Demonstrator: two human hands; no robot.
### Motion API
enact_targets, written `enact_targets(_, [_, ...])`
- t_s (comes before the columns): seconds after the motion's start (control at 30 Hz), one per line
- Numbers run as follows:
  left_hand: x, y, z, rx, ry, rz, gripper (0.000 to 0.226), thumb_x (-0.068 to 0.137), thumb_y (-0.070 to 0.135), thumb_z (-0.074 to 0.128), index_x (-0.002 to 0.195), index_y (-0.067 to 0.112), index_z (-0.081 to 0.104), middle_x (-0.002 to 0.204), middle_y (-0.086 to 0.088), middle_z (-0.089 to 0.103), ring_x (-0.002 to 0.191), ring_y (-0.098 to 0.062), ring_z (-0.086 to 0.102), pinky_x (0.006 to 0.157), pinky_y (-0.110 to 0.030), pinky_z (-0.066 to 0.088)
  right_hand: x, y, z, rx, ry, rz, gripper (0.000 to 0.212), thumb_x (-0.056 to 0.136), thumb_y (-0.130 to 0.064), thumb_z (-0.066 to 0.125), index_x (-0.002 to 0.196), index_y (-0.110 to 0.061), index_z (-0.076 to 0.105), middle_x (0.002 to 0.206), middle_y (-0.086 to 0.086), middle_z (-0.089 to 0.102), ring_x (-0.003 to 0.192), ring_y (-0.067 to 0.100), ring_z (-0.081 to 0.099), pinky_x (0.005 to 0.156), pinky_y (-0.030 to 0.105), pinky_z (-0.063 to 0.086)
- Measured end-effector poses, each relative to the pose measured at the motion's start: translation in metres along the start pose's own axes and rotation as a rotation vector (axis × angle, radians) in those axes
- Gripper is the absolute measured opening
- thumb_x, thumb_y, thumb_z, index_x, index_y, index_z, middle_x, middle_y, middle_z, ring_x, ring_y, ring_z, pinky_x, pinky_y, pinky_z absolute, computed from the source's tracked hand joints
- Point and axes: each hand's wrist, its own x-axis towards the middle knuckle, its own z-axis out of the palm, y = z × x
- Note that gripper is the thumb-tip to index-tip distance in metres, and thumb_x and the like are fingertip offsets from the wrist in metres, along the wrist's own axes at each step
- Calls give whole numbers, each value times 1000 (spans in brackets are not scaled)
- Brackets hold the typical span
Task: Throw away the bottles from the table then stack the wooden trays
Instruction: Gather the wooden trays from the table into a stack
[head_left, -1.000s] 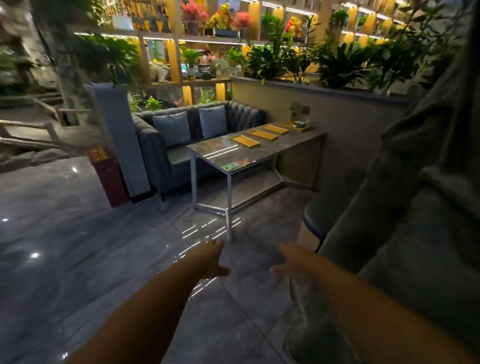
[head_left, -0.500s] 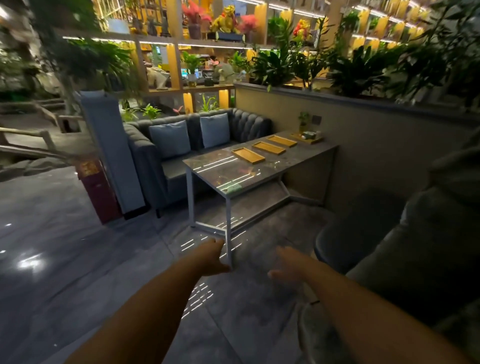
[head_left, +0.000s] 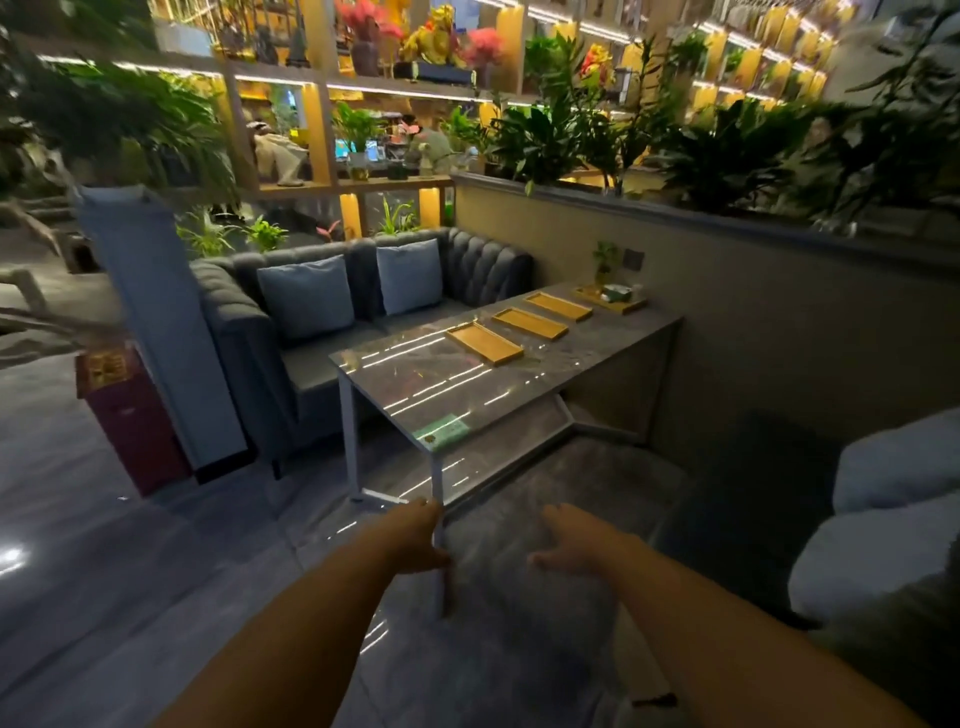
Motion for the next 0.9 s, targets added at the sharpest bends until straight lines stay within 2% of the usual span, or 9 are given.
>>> enact_targets(0.13, [81,-24,-35,57,28,61,86,75,54,70,144,16,34,145,-10,44,129,-29,46,105,-38,40,75,3,-35,-18,27,7,74,85,-52,64,141,-11,40,147,16,44,137,30,41,112,36,36])
enact_targets(0.27, [160,-42,-70,60,-21,112,82,76,53,70,141,18,36,142,-10,47,125,-29,49,102,-39,43,147,10,-69,-1,39,15,73,86,-49,64,144,-11,40,149,14,44,137,28,41,110,32,33])
enact_targets(0.4, [232,-53,-94,100,-15,133,85,74,54,70,143,19,34,143,-9,47,126,-30,49,103,-40,43,206,21,-91,27,39,59,76,84,-52,65,142,-9,39,147,16,45,136,29,42,109,33,34])
enact_targets(0.53, [292,-58,-107,76,-37,164,93,72,57,71,147,22,27,145,-6,46,126,-29,49,102,-39,44,253,40,-110,60,29,118,82,84,-54,64,144,-7,35,146,19,43,137,34,40,112,39,35])
enact_targets(0.77, [394,-40,-118,56,-44,173,90,76,54,70,147,20,28,145,-8,45,126,-27,49,101,-38,43,332,99,-146,115,7,158,86,79,-61,64,146,-17,33,148,16,41,137,32,40,109,38,36])
enact_targets(0.9, [464,-17,-126,50,-61,145,92,78,55,68,150,18,24,151,-9,38,134,-29,42,107,-40,38,387,148,-171,118,-17,120,90,77,-63,63,148,-18,30,149,14,40,138,31,39,112,40,36])
